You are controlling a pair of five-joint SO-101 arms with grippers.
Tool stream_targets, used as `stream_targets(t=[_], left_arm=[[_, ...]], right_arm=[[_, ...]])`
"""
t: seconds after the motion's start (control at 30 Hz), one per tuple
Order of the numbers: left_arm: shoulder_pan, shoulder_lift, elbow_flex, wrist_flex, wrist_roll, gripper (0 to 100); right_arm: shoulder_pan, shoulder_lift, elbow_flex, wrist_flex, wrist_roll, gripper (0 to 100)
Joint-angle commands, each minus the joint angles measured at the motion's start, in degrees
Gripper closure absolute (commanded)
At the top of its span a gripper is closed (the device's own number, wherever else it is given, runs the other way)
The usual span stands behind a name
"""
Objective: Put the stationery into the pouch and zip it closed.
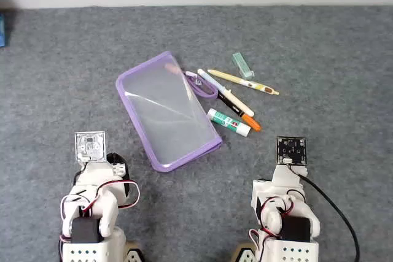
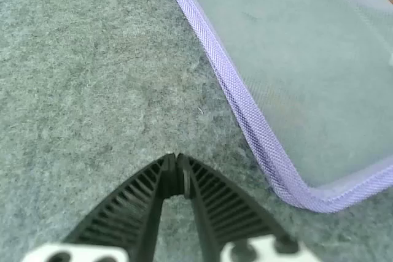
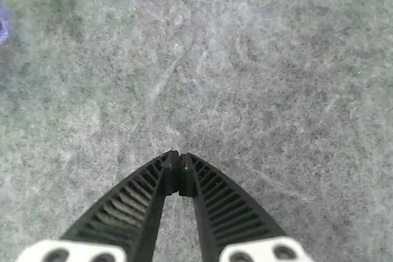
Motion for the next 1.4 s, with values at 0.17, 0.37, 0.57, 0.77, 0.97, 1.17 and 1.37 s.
stream_targets(t=[0.17, 0.37, 0.57, 0.77, 0.97, 1.17, 1.37], left_arm=[[-0.1, -0.6, -0.5, 0.2, 0.4, 99], [-0.1, -0.6, -0.5, 0.2, 0.4, 99], [-0.1, -0.6, -0.5, 0.2, 0.4, 99], [-0.1, -0.6, -0.5, 0.2, 0.4, 99], [-0.1, -0.6, -0.5, 0.2, 0.4, 99], [-0.1, -0.6, -0.5, 0.2, 0.4, 99], [-0.1, -0.6, -0.5, 0.2, 0.4, 99]], right_arm=[[-0.3, -0.3, 1.1, 0.7, 0.4, 98.8], [-0.3, -0.3, 1.1, 0.7, 0.4, 98.8], [-0.3, -0.3, 1.1, 0.7, 0.4, 98.8], [-0.3, -0.3, 1.1, 0.7, 0.4, 98.8], [-0.3, -0.3, 1.1, 0.7, 0.4, 98.8], [-0.3, -0.3, 1.1, 0.7, 0.4, 98.8], [-0.3, -0.3, 1.1, 0.7, 0.4, 98.8]])
